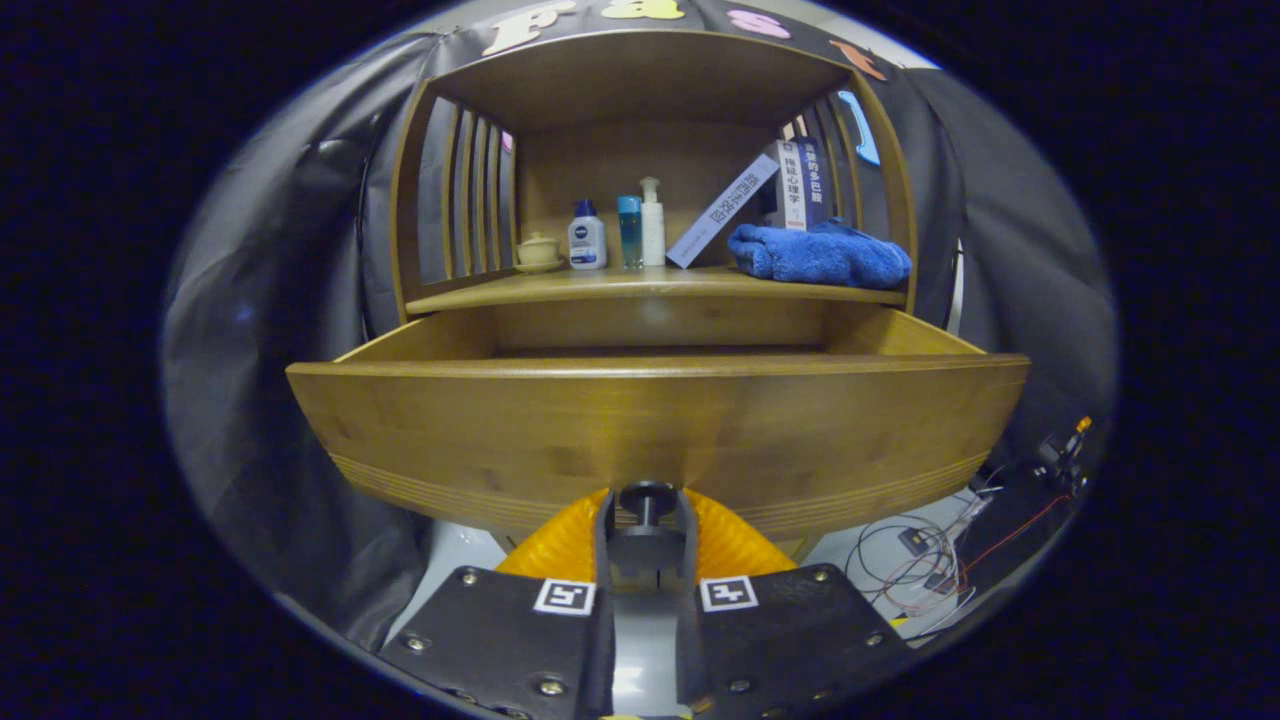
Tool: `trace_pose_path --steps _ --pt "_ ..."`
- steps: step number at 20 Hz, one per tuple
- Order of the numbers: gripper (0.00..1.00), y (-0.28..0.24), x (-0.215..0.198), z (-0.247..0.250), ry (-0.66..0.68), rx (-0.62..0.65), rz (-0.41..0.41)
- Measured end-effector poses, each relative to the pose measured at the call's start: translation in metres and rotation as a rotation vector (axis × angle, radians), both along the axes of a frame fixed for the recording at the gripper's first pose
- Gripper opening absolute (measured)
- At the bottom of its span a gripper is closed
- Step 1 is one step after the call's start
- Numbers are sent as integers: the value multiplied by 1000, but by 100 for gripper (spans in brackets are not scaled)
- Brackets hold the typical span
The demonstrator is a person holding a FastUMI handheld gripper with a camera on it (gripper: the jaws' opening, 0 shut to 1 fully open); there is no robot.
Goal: Pull open the drawer, take out the items inside it, and place them on the countertop above the cabinet.
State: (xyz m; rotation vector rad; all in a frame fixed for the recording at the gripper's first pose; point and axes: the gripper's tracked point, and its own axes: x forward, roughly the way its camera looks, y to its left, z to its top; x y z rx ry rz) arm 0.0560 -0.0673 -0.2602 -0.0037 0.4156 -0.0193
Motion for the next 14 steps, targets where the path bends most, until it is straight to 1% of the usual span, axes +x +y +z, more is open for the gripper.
trace_pose_path --steps 2,4,8,10,12,14 --pt "24 2 -6 0 -10 -12 11" --pt "24 2 -10 0 8 26 -6" --pt "24 4 -34 4 5 -25 17" --pt "24 4 -34 3 3 -40 36" --pt "24 3 -35 2 34 -24 31" --pt "42 -1 -41 17 16 -5 4"
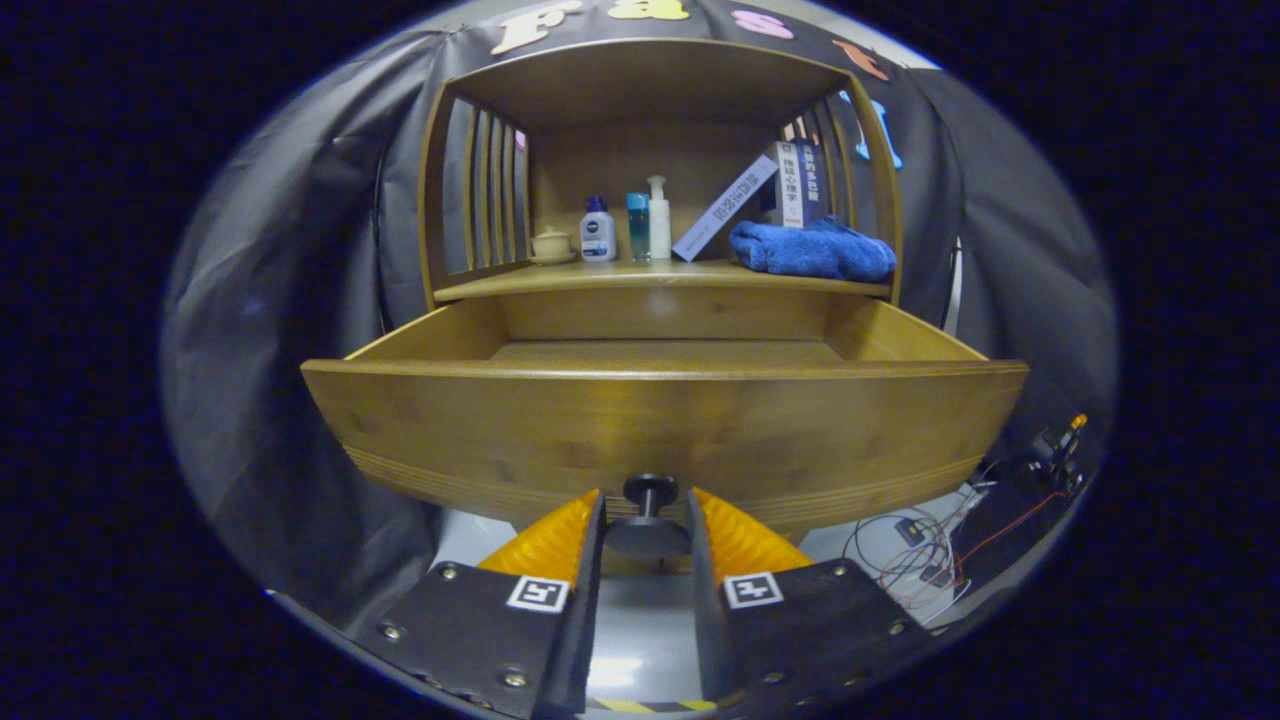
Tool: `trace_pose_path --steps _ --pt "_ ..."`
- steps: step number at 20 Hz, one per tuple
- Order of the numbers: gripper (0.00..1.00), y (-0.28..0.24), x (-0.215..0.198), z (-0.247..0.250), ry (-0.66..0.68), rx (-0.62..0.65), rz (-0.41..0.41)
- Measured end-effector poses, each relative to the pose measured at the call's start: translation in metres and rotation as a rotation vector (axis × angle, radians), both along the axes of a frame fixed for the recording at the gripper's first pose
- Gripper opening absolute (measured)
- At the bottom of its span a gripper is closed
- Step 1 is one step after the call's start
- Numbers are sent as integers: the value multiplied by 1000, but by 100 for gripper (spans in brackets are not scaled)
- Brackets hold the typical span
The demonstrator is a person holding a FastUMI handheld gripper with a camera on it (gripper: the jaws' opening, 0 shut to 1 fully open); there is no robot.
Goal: Pull open the drawer, take out the items inside it, and place them on the countertop above the cabinet.
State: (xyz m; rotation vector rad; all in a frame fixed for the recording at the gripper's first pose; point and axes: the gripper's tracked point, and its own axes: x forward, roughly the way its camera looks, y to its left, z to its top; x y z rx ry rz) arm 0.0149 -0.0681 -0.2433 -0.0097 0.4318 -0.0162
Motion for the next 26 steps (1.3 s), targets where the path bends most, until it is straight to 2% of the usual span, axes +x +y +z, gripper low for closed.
trace_pose_path --steps 4,7,9,11,14,17,21,24,26 --pt "100 4 2 36 -42 13 9" --pt "100 10 12 53 -6 4 -18" --pt "100 27 22 64 31 33 0" --pt "100 25 28 64 109 3 -47" --pt "100 43 36 86 166 -25 11" --pt "100 58 69 110 179 -24 51" --pt "100 48 113 71 366 -71 40" --pt "98 30 133 23 532 -48 -27" --pt "98 20 139 5 582 -67 -67"
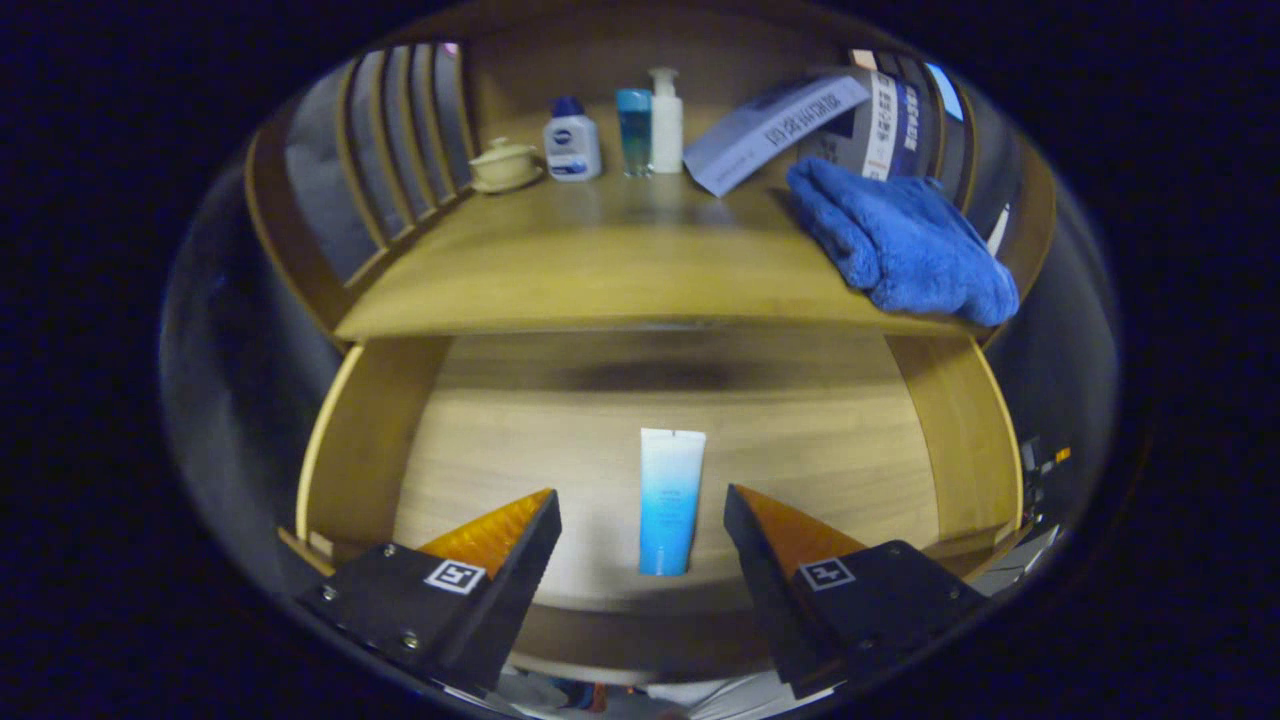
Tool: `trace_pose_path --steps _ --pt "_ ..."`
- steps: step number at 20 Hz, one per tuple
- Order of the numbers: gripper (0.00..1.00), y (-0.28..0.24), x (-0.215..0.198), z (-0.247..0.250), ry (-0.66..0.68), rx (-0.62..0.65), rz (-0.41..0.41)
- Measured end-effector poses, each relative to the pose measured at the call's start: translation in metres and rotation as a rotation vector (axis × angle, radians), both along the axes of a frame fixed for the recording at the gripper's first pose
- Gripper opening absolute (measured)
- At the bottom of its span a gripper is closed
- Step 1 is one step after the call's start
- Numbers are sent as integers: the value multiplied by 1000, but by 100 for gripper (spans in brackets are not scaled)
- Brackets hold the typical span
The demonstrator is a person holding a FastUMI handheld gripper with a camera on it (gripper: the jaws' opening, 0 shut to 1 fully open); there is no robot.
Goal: Pull open the drawer, take out the items inside it, and place them on the countertop above the cabinet.
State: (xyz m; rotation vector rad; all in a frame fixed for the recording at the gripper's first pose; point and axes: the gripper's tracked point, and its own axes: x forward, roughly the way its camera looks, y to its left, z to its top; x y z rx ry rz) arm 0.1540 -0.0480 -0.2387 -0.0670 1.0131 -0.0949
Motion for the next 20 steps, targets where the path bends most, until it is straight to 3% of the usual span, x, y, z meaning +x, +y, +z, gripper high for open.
trace_pose_path --steps 4,11,13,16,20 --pt "98 -3 7 -26 65 -24 -8" --pt "56 -9 -2 -58 252 9 -66" --pt "44 -10 4 -61 229 28 -46" --pt "36 4 10 -40 108 95 -16" --pt "36 18 -1 -12 11 89 41"
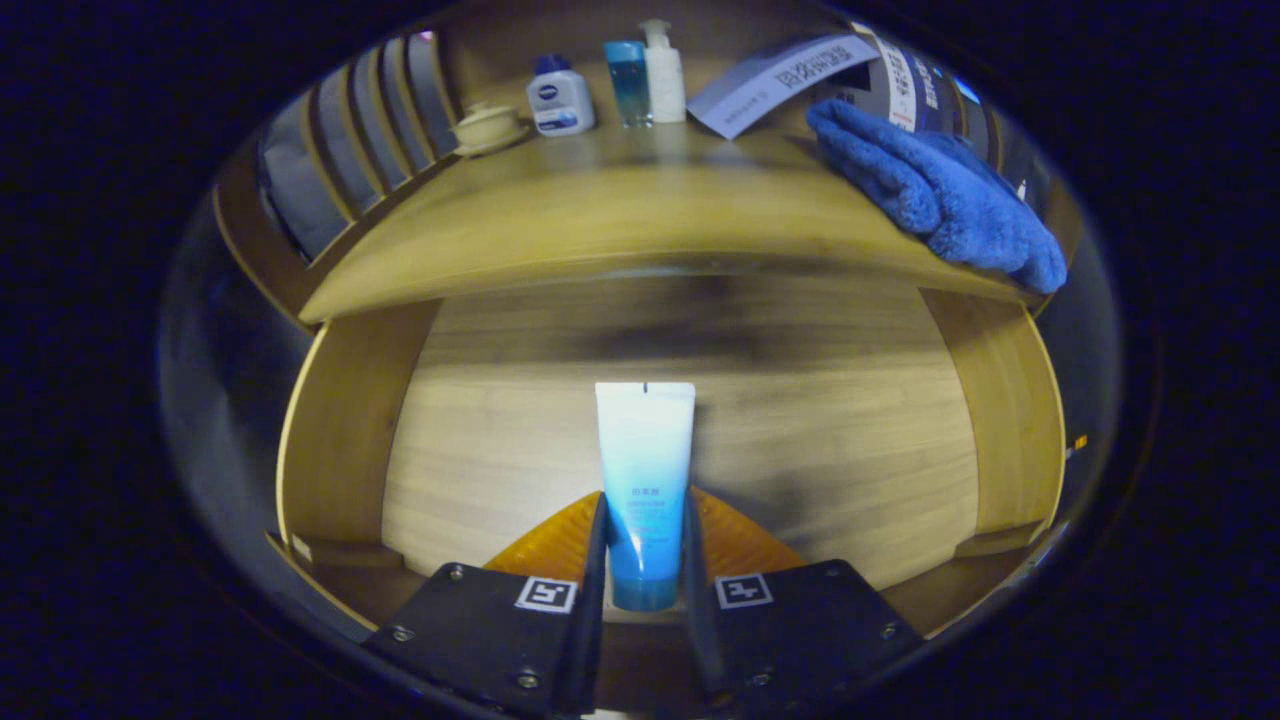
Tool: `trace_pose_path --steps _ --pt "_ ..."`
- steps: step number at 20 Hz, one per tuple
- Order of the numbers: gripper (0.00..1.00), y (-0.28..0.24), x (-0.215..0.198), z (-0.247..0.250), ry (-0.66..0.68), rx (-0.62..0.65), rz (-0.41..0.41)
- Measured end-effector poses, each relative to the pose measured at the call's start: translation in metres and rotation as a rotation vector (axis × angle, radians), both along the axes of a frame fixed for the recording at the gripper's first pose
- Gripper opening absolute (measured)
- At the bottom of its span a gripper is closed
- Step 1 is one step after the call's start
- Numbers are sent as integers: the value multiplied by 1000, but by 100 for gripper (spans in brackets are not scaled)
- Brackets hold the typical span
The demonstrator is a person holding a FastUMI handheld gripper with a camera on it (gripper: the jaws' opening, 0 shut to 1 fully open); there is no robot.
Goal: Pull open the drawer, take out the items inside it, and place them on the countertop above the cabinet.
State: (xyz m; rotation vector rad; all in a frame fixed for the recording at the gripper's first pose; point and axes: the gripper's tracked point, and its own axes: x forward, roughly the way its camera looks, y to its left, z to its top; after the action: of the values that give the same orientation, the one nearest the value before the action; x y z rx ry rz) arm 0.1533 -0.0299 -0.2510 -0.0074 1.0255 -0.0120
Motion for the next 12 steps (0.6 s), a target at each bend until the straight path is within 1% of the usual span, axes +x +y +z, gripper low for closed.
trace_pose_path --steps 5,9,12 --pt "36 8 -19 46 -168 90 22" --pt "36 3 -27 81 -283 147 16" --pt "36 -1 -29 107 -346 159 18"
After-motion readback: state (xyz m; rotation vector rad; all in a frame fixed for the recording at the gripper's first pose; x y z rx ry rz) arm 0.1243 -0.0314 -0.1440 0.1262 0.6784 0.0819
